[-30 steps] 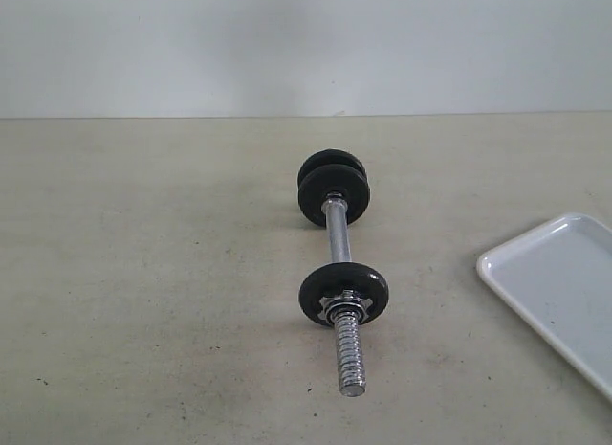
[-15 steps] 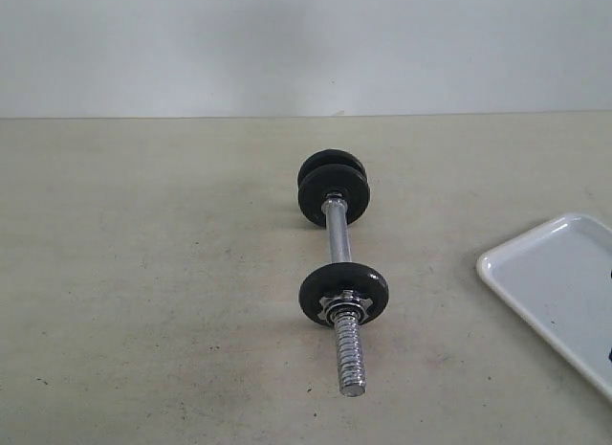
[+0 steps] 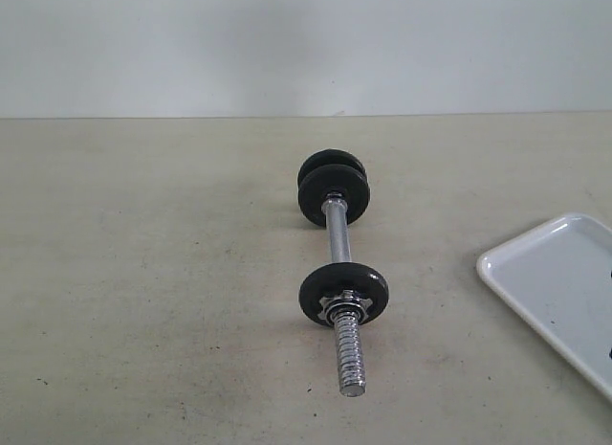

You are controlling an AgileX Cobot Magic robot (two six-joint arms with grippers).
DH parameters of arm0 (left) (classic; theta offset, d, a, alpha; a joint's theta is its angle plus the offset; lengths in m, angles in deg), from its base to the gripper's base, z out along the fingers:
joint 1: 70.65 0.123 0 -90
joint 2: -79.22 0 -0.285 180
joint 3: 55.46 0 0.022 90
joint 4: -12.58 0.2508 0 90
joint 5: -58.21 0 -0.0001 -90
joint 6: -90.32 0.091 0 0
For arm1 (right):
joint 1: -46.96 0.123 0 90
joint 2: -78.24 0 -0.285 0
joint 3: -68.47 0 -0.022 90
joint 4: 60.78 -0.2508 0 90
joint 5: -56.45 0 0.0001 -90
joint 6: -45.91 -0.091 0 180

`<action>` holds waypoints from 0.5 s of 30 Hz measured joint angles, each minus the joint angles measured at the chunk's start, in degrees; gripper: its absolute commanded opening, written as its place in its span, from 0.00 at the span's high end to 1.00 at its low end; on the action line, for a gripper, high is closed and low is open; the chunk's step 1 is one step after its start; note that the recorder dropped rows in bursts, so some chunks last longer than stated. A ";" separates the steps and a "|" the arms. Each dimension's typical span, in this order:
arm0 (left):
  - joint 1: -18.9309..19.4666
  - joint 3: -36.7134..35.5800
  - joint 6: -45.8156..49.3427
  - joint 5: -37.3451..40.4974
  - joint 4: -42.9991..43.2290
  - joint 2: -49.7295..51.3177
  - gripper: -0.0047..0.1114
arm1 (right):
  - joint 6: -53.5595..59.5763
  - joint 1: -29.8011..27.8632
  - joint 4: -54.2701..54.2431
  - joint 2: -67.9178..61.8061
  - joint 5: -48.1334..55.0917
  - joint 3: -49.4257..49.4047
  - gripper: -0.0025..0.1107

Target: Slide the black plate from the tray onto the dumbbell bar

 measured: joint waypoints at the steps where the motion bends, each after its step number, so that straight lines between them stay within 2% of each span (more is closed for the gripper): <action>1: 0.00 0.00 0.00 0.00 0.00 0.00 0.92 | 0.00 0.00 0.00 0.00 0.00 0.00 0.98; 9: 0.00 0.00 0.00 0.00 0.00 0.00 0.92 | 0.00 -0.32 0.00 0.00 0.00 0.00 0.98; 15: 0.00 0.00 0.00 0.00 0.00 0.00 0.92 | 0.00 -6.84 0.00 0.00 -0.11 0.00 0.98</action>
